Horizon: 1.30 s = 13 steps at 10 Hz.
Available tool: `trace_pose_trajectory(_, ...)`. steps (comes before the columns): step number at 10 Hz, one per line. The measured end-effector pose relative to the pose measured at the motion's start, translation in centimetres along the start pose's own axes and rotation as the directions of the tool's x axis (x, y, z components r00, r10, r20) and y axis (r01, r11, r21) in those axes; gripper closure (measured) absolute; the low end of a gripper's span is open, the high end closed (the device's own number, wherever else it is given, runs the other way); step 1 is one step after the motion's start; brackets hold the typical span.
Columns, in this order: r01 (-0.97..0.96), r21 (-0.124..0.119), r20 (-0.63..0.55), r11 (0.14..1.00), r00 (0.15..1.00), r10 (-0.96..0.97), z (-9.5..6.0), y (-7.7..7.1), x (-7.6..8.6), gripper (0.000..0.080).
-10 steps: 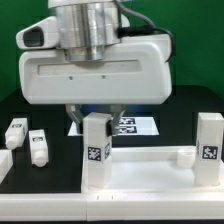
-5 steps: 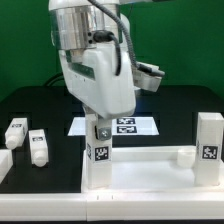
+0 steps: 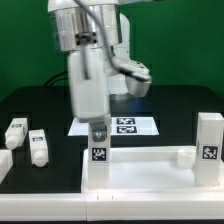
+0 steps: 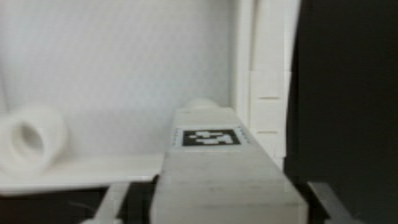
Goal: Assemble desk
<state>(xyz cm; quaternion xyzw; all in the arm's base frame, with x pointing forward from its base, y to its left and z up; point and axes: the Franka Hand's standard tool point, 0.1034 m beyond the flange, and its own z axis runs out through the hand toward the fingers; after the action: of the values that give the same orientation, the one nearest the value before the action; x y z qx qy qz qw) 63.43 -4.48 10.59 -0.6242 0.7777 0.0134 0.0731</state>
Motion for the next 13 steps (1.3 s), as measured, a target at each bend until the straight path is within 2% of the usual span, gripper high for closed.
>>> trace_pose_trajectory(1, -0.129, 0.032, 0.006, 0.991, 0.992, 0.129, 0.13, 0.02, -0.05, 0.0509)
trace_pose_trajectory(2, -0.117, 0.032, 0.004, 0.993, 0.993, 0.117, 0.14, -0.05, -0.01, 0.0504)
trace_pose_trajectory(3, -0.017, 0.031, 0.000, 0.999, 1.000, 0.017, 0.13, -0.08, -0.01, 0.0338)
trace_pose_trajectory(4, 0.129, 0.032, -0.007, 0.991, 0.992, -0.129, 0.05, -0.19, 0.05, 0.0338)
trace_pose_trajectory(5, 0.315, 0.031, -0.014, 0.949, 0.949, -0.315, 0.02, -0.27, 0.26, 0.0183)
trace_pose_trajectory(6, 0.476, 0.026, -0.018, 0.879, 0.880, -0.475, 0.04, -0.29, 0.57, 0.0183)
trace_pose_trajectory(7, 0.561, 0.024, -0.021, 0.828, 0.828, -0.561, 0.07, -0.24, 0.62, 0.0154)
trace_pose_trajectory(9, 0.660, 0.020, -0.025, 0.751, 0.752, -0.659, 0.10, -0.25, 0.67, 0.0151)
trace_pose_trajectory(10, 0.732, 0.016, -0.028, 0.681, 0.681, -0.732, 0.10, -0.25, 0.68, 0.0151)
trace_pose_trajectory(11, 0.864, -0.028, -0.044, 0.503, 0.502, -0.864, 0.09, -0.22, 0.62, 0.0151)
trace_pose_trajectory(12, 0.960, -0.074, -0.039, 0.270, 0.268, -0.963, 0.12, -0.24, 0.13, 0.0151)
trace_pose_trajectory(13, 0.981, -0.082, -0.021, 0.174, 0.173, -0.985, 0.29, -0.16, -0.03, 0.0151)
